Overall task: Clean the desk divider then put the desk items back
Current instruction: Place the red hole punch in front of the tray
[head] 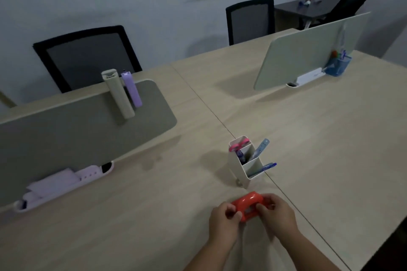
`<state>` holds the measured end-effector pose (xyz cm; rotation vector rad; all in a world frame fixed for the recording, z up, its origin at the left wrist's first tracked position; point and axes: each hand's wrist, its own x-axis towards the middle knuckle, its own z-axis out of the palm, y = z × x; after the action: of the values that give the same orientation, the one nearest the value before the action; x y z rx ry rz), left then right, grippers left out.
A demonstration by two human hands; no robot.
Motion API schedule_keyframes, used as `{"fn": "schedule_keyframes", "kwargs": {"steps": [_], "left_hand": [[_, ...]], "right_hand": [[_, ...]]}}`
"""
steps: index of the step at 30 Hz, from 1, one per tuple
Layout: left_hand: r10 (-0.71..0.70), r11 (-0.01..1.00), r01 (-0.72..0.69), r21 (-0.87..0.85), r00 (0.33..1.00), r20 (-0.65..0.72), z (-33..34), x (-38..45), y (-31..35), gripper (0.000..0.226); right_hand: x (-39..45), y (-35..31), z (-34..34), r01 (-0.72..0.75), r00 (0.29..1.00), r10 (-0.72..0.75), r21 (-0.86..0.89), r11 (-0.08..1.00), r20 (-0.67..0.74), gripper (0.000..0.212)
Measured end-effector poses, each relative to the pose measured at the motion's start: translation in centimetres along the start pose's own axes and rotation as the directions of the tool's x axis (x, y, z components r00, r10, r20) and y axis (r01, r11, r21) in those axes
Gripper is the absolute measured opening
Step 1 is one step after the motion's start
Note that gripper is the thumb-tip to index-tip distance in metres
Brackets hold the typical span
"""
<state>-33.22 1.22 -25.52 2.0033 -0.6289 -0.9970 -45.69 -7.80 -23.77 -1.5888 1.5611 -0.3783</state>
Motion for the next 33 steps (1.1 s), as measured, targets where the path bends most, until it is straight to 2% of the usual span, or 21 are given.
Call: {"fn": "schedule_keyframes", "kwargs": {"steps": [6,10,13,16,19,26,33], "left_hand": [[0.028,0.999,-0.034,-0.028,0.981,-0.192,-5.2,0.2,-2.9,0.014],[0.007,0.999,-0.021,-0.041,0.944,-0.329,-11.6,-0.3,-4.7,0.018],[-0.043,0.997,0.011,-0.078,0.902,-0.429,-16.5,-0.6,-5.5,0.021],[-0.079,0.992,0.015,-0.124,0.846,-0.526,-21.5,-0.2,-6.6,0.014],[-0.097,0.992,0.033,-0.121,0.811,-0.577,-25.9,0.9,-8.1,0.005],[-0.129,0.991,0.071,-0.115,0.756,-0.642,-33.4,4.3,-11.4,0.004],[-0.115,0.993,0.100,-0.060,0.778,-0.617,-36.7,8.2,-13.6,0.009]], "right_hand": [[-2.0,-3.0,4.5,0.076,0.992,-0.076,0.004,0.997,0.098,0.017],[-3.5,-7.0,10.1,0.170,0.967,-0.162,-0.025,0.985,0.196,0.018],[-4.6,-10.5,14.6,0.245,0.939,-0.231,-0.025,0.969,0.253,0.017],[-5.7,-14.0,19.1,0.277,0.914,-0.263,0.000,0.961,0.308,0.017],[-6.7,-17.2,23.1,0.312,0.889,-0.293,0.004,0.950,0.352,0.018],[-7.6,-22.3,31.0,0.321,0.871,-0.287,-0.020,0.947,0.398,0.020],[-6.8,-24.4,35.4,0.345,0.881,-0.308,-0.040,0.938,0.360,0.024]]}}
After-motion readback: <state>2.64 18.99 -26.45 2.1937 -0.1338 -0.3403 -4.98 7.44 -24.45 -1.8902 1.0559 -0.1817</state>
